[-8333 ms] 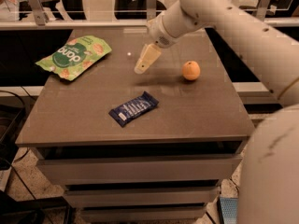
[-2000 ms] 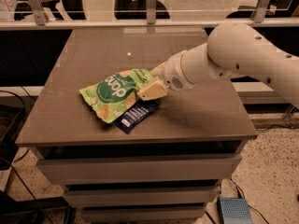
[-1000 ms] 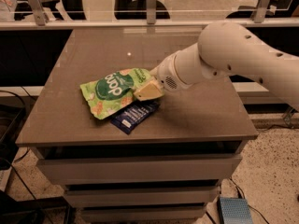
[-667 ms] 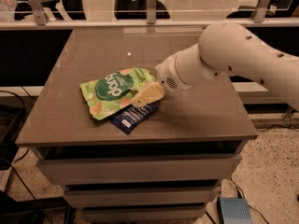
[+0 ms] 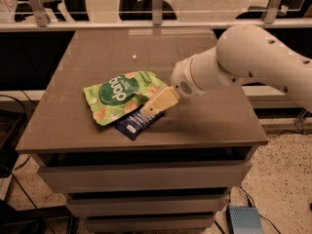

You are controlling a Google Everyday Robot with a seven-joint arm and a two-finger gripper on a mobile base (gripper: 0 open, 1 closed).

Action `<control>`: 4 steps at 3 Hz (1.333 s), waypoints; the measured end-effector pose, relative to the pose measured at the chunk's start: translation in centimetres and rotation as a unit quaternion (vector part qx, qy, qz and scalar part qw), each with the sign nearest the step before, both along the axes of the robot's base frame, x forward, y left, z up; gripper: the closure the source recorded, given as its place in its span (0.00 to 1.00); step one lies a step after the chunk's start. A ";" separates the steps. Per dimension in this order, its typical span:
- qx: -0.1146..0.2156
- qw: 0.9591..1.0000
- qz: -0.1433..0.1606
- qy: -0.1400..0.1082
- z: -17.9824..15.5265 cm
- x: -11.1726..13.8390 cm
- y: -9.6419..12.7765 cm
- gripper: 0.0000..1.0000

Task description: Move green rice chip bag near rxbar blueberry

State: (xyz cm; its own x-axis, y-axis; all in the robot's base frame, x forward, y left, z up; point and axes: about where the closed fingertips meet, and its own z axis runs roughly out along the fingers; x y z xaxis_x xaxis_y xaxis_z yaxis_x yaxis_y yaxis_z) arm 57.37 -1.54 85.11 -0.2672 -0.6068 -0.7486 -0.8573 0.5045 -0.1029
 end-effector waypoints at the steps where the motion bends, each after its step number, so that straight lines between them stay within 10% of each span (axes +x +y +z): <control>1: 0.007 0.999 -0.030 -0.015 0.0 -0.8 -3.5 0.00; 3: 0.015 0.991 -0.124 -0.052 0.8 -3.0 -12.1 0.00; 4: 0.015 0.990 -0.129 -0.053 0.9 -3.1 -12.5 0.00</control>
Offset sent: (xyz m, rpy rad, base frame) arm -0.0352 -0.1523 0.0073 0.0610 -0.1442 -0.2802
